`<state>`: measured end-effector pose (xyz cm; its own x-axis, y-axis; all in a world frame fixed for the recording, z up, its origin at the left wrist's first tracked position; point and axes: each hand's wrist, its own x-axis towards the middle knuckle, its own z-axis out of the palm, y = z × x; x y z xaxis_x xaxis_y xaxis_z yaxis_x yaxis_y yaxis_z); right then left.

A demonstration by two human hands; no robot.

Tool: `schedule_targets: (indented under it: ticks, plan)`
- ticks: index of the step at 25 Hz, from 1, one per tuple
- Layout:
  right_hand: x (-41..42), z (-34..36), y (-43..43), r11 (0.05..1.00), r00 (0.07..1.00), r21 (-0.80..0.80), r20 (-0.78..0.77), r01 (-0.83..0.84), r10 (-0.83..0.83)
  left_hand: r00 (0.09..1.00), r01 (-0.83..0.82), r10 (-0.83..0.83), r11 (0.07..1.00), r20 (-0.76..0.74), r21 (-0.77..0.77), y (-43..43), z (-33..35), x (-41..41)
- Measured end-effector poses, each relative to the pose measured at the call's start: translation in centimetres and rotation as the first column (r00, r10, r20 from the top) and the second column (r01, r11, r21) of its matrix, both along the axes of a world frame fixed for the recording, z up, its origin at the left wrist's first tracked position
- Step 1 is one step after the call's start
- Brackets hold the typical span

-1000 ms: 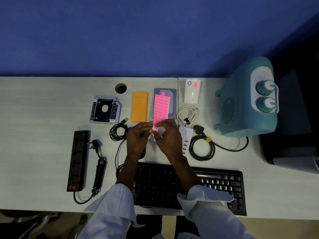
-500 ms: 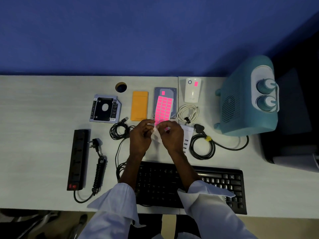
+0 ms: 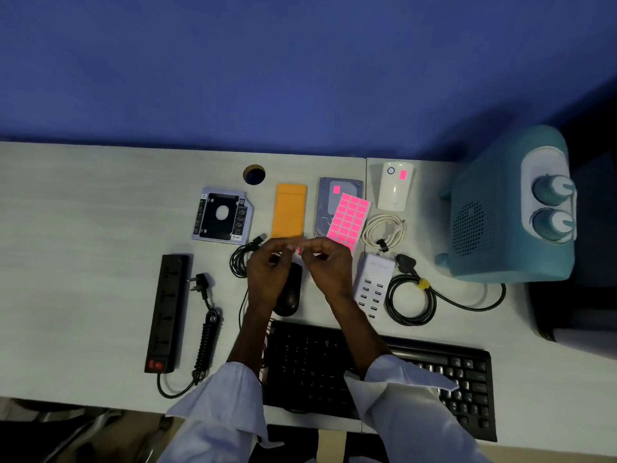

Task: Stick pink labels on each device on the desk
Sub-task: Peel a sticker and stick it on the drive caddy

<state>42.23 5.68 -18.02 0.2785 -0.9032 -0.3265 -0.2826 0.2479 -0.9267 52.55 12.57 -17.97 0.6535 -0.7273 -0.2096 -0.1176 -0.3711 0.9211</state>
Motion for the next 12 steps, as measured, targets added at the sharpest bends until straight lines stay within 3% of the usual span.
schedule_targets:
  ticks: [4,7,9,12]
  plan:
    - [2.1,-0.3,-0.6,0.999,1.000,0.019,-0.005,-0.026,0.026,0.933,-0.170,0.154,0.985,0.326,0.023,0.3,-0.5,4.4]
    - [4.1,-0.3,-0.8,0.997,0.998,0.041,0.005,-0.060,0.060,0.798,-0.235,0.074,0.952,0.598,0.196,0.2,-1.9,8.2]
    - [5.3,-0.1,-1.1,0.996,0.997,0.055,0.015,-0.077,0.076,0.764,-0.284,0.012,0.904,0.646,0.319,-0.3,-2.7,9.6]
    - [7.1,-0.3,-1.6,0.993,0.997,0.093,0.032,-0.074,0.072,0.791,-0.279,-0.069,0.843,0.607,0.460,-1.4,-4.0,11.5]
